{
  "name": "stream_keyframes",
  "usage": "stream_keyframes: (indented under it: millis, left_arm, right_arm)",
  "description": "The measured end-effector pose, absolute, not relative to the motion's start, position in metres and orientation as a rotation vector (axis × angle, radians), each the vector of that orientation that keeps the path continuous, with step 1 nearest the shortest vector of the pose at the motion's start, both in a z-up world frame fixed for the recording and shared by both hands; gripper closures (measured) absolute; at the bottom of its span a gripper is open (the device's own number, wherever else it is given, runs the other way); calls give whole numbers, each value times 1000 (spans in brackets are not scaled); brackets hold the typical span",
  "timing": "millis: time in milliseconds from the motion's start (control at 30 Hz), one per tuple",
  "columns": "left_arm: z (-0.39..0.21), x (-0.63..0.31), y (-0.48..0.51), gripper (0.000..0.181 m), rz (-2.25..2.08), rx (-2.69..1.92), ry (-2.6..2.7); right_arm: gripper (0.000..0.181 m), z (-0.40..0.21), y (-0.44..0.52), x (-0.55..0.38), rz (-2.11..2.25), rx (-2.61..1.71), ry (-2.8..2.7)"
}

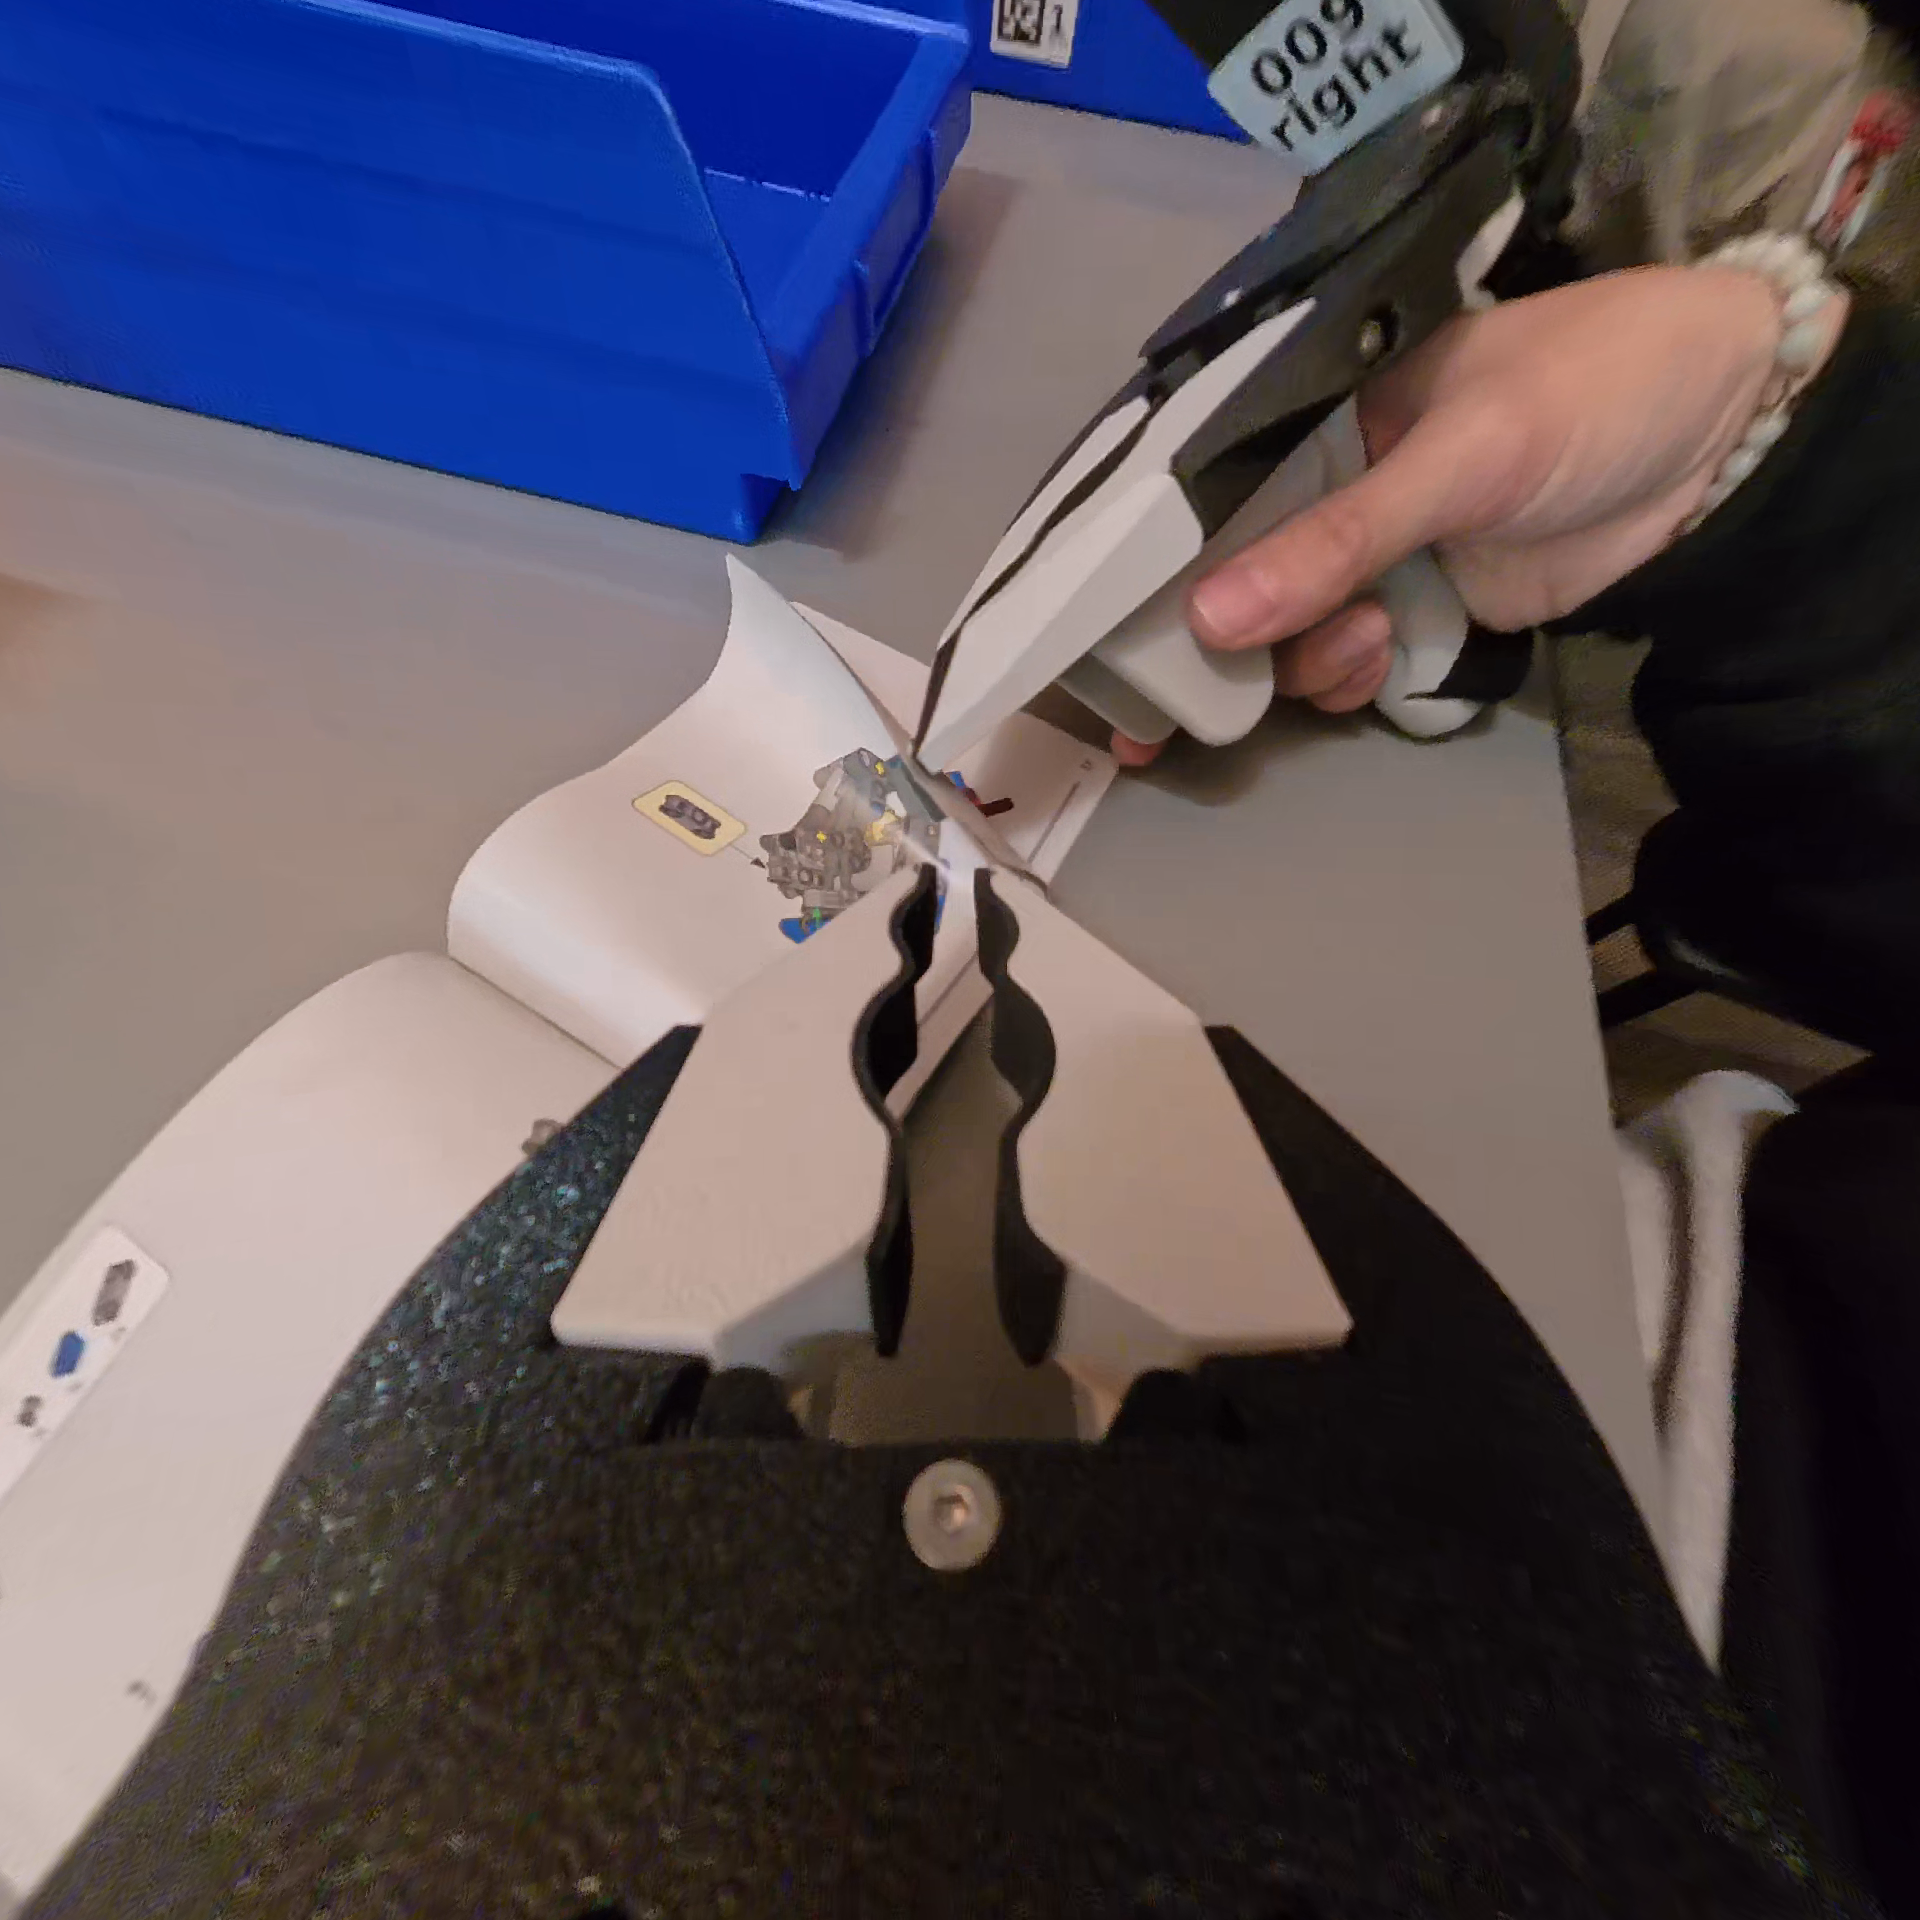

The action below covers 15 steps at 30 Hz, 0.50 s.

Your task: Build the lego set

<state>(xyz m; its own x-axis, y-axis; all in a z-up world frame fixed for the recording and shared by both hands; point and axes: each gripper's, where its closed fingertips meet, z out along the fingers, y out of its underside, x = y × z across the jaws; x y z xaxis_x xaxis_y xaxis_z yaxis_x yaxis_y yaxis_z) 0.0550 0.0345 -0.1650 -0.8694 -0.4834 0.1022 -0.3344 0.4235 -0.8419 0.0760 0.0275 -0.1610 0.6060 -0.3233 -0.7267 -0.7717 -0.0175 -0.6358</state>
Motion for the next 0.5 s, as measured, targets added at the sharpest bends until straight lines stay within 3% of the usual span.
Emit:
stream_keyframes:
  millis: [500]
  left_arm:
    - [-167,51,31,181,-1558,-886,2568]
  right_arm:
    - [181,-160,28,75,461,-1607,924]
